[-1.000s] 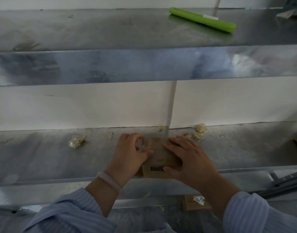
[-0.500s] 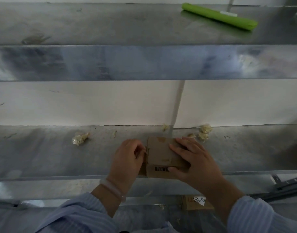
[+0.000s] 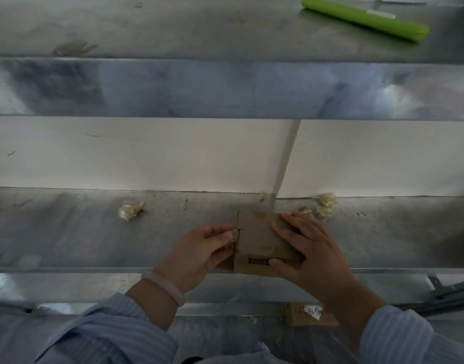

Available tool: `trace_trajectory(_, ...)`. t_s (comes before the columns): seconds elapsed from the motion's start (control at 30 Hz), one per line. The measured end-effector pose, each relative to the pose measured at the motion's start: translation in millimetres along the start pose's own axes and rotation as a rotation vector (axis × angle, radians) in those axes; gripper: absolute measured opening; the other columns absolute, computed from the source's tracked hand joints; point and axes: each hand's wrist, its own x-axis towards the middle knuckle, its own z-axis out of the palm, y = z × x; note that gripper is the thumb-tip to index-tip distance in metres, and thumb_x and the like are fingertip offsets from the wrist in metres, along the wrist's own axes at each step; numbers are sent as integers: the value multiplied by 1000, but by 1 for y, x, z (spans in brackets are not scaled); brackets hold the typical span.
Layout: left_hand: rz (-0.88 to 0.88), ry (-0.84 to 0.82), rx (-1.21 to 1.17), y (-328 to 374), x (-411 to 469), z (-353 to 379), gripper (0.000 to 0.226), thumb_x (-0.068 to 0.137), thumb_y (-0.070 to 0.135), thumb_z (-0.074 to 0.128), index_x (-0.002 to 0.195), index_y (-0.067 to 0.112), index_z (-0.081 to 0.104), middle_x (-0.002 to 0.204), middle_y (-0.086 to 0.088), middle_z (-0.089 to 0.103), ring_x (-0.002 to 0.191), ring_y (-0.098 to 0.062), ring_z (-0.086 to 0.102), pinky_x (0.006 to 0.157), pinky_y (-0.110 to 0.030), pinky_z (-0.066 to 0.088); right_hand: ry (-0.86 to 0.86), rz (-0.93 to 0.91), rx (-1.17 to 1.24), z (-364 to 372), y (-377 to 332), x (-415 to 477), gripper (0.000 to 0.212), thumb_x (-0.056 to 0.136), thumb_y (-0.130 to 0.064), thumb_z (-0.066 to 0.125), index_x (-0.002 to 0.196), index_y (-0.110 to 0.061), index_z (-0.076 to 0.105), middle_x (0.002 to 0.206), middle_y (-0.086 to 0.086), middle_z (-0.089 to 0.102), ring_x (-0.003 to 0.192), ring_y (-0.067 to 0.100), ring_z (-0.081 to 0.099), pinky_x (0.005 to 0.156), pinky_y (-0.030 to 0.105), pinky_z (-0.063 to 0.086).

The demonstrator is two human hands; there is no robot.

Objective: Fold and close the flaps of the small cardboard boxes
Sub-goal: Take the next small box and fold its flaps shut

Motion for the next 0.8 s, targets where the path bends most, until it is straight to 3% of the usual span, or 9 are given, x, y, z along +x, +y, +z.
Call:
trace_trajectory(0.13, 23, 76, 275, -1, 5, 1, 10, 91, 4, 57, 95, 6, 66, 88, -9, 71, 77, -16, 70, 68, -27, 58, -2, -10, 1, 1, 2, -1, 67, 73, -61, 63, 130, -27, 60, 139, -3, 52, 133, 21, 42, 109, 46, 40)
trace_trajectory(0.23, 77, 166, 473, -5, 14, -1, 6, 91, 9, 59, 87, 11, 63, 87, -8, 67, 81, -20, 67, 74, -34, 59, -13, -15, -2, 1, 3, -2, 66, 73, -61, 62, 131, -29, 59, 140, -4, 51, 134, 20, 41, 110, 44, 37)
trace_trajectory(0.37, 504, 304, 1068, -17, 19, -7, 10, 89, 20, 62, 80, 22, 59, 78, 7, 60, 71, -4, 57, 60, -10, 45, -17, -12, 23, 2, 6, -1, 65, 74, -61, 63, 131, -30, 58, 141, -5, 50, 136, 18, 39, 111, 43, 36)
trace_trajectory(0.43, 699, 303, 1320, -21, 21, -14, 8, 87, 19, 63, 83, 21, 57, 79, 9, 55, 69, -5, 50, 60, -9, 37, -17, -21, 28, 3, 7, -1, 65, 75, -60, 64, 131, -29, 59, 141, -4, 50, 136, 20, 40, 110, 45, 38)
trace_trajectory(0.5, 756, 304, 1428, -22, 23, -19, 8, 86, 15, 64, 85, 20, 58, 81, 8, 51, 70, -7, 49, 63, -14, 39, -10, -34, 26, 3, 7, -1, 65, 75, -60, 65, 131, -27, 59, 140, -3, 51, 134, 21, 41, 109, 47, 39)
trace_trajectory(0.6, 652, 278, 1279, -20, 20, -18, 5, 86, 21, 67, 89, 25, 66, 80, 16, 57, 73, -1, 55, 68, -15, 48, 9, -35, 22, 3, 5, -1, 65, 75, -60, 64, 131, -27, 59, 139, -3, 51, 134, 22, 41, 110, 47, 38)
trace_trajectory(0.67, 417, 236, 900, -18, 17, -16, 10, 89, 18, 63, 95, 18, 71, 80, 14, 65, 77, -2, 62, 70, -13, 51, 23, -36, 21, 4, 5, -1, 65, 74, -59, 64, 130, -27, 59, 139, -2, 52, 134, 21, 42, 110, 46, 37)
trace_trajectory(0.73, 157, 135, 354, -16, 13, -12, 18, 92, 7, 57, 105, 3, 69, 80, -2, 70, 77, -12, 67, 68, -21, 57, 27, -33, 20, 4, 4, -1, 65, 74, -59, 64, 130, -27, 60, 139, -2, 52, 134, 20, 41, 110, 45, 37)
trace_trajectory(0.8, 76, 94, 154, -17, 13, -11, 20, 90, -1, 56, 108, 1, 64, 84, -8, 69, 76, -16, 67, 62, -23, 58, 25, -35, 14, 4, 4, -1, 64, 74, -59, 64, 130, -26, 60, 139, -2, 52, 134, 19, 41, 111, 43, 36)
